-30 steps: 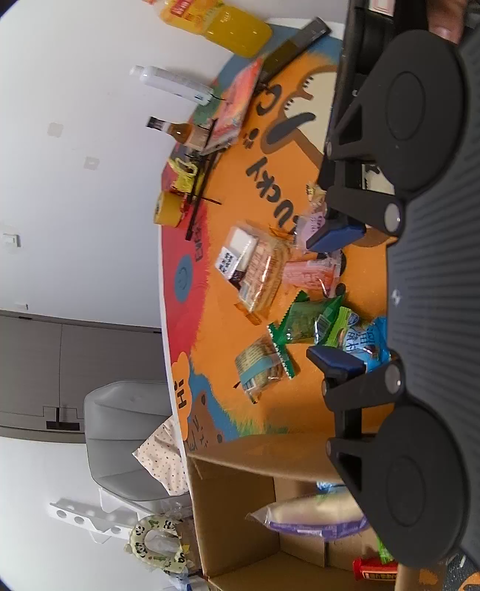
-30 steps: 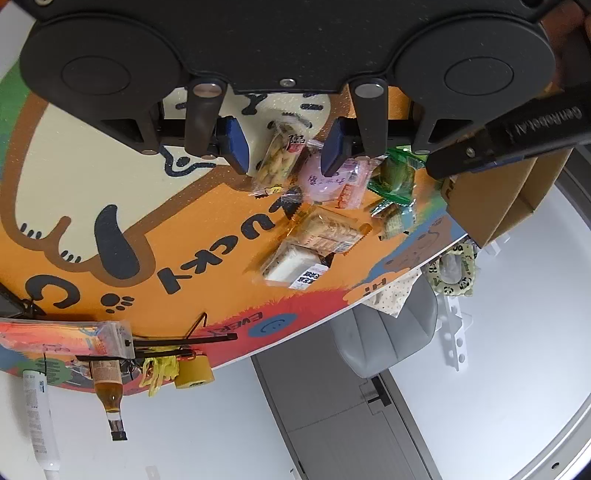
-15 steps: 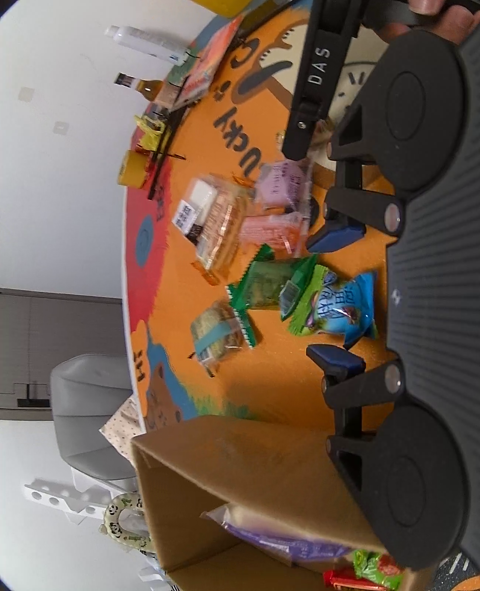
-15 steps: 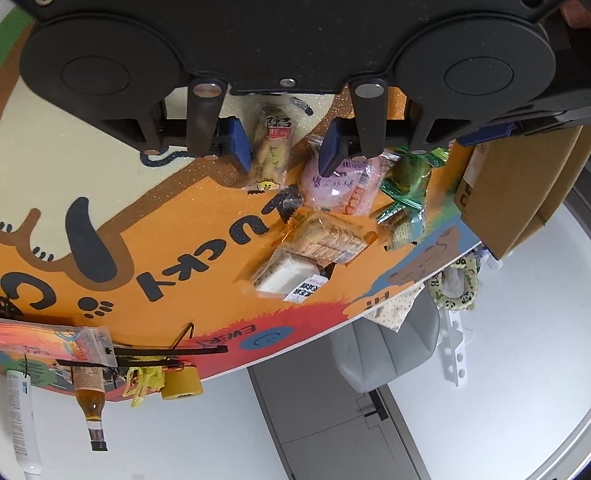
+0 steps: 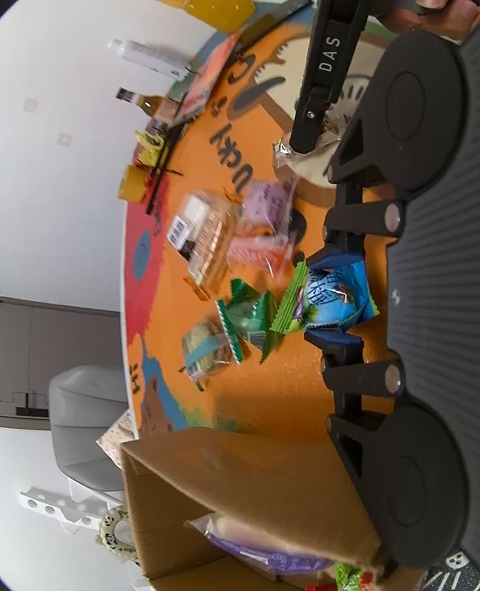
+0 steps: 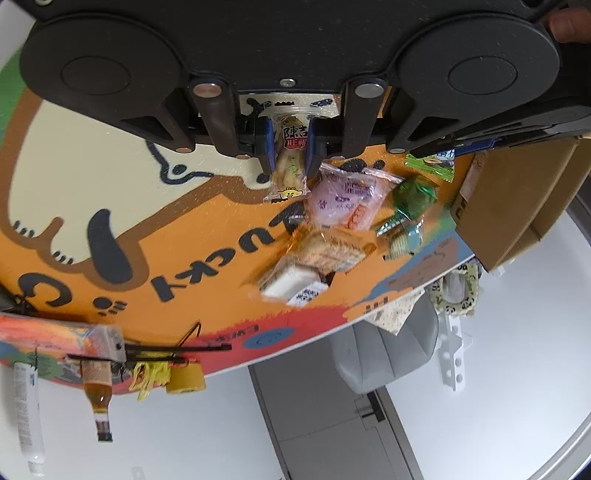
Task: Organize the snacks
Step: 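Grasp the small pastry packet with the right gripper while the left gripper grasps a blue-green candy, then carry both snacks over the cardboard box and open both grippers to drop them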
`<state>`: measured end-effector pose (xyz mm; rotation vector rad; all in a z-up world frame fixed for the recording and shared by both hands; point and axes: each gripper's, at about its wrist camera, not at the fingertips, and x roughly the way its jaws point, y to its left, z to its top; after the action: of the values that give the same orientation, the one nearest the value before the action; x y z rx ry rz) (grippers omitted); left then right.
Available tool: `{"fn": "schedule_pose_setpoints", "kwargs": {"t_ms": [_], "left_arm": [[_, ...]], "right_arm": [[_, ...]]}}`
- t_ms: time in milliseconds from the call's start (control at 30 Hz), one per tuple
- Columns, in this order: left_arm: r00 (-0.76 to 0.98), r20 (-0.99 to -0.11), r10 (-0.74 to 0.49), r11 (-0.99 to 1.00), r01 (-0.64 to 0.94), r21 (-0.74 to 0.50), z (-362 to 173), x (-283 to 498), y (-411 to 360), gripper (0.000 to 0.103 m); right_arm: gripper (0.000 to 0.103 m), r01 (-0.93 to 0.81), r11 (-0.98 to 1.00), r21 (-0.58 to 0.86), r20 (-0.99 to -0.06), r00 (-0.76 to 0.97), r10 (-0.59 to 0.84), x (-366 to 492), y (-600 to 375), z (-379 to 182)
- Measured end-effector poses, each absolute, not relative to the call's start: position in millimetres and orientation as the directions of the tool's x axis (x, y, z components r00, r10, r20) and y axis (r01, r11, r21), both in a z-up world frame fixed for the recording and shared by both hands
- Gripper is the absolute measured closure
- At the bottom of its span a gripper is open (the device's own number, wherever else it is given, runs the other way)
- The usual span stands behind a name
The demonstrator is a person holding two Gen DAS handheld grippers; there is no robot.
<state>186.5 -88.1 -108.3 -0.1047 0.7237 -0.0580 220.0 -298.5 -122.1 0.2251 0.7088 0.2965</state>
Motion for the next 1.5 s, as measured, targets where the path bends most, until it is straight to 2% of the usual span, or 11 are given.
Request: {"fn": "schedule_pose_setpoints", "kwargs": {"t_ms": [300, 733, 1500], "left_arm": [[0.801, -0.584, -0.131, 0.987, 0.050, -0.153, -76, 164, -86, 0.070], [0.867, -0.483, -0.122, 0.984, 0.044, -0.170, -33, 140, -63, 0.070], [0.910, -0.414, -0.030, 0.984, -0.047, -0.174, -6, 109, -3, 0.070]], "right_arm": [[0.088, -0.206, 0.930, 0.305, -0.536, 0.770, 0.346, 205, -296, -94], [0.088, -0.269, 0.918, 0.292, -0.469, 0.796, 0.382, 184, -271, -67], [0.088, -0.396, 0.882, 0.257, -0.404, 0.785, 0.470, 171, -216, -38]]}}
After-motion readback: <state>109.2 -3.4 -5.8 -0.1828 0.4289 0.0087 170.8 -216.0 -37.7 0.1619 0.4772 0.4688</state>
